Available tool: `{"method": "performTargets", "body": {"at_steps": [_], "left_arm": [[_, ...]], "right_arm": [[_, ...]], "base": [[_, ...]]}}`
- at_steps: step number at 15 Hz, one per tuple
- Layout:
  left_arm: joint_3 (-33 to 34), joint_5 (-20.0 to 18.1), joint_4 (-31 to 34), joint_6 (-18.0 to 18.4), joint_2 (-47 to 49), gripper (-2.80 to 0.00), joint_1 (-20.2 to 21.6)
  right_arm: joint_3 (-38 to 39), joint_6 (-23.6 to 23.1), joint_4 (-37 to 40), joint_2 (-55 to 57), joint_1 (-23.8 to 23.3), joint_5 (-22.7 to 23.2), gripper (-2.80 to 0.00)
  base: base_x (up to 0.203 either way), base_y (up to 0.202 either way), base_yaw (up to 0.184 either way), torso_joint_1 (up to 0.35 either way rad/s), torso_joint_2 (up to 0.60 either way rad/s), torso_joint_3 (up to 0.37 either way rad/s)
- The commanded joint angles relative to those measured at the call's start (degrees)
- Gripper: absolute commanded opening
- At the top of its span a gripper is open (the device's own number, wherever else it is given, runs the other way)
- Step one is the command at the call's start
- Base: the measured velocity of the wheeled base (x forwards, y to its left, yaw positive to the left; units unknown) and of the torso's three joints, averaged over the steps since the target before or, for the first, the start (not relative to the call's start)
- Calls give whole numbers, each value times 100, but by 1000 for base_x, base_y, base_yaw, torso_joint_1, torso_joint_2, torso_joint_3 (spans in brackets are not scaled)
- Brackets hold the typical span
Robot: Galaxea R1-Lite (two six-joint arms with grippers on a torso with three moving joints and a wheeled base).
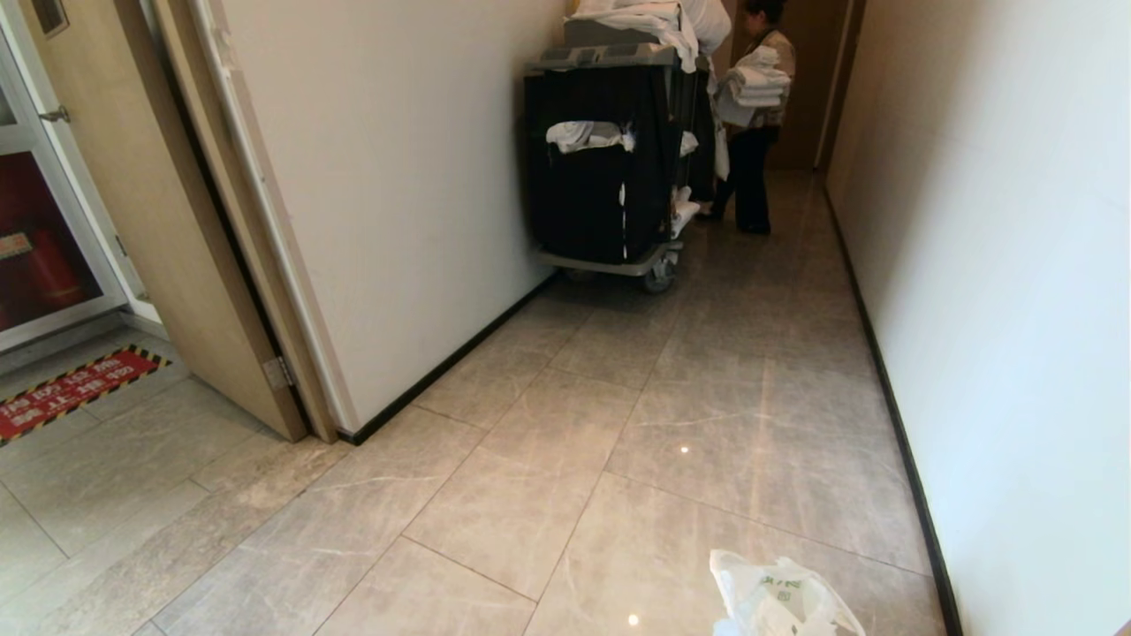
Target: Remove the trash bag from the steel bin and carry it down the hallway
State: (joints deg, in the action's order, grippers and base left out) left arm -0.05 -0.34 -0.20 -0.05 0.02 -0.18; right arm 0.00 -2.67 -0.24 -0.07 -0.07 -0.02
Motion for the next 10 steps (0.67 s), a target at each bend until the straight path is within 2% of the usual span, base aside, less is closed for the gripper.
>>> {"method": "performTargets", "body": {"at_steps": [1,10], "left_arm": [[1,-1,-7,-4,-2,-280,1],[-4,-1,-7,-4,-2,-280,1]], "right_arm": [[0,-5,-2,7,7,2,-280],[0,-5,-2,7,-1,-6,-280]], "base": [[0,0,0,0,0,0],[0,0,0,0,0,0]]}}
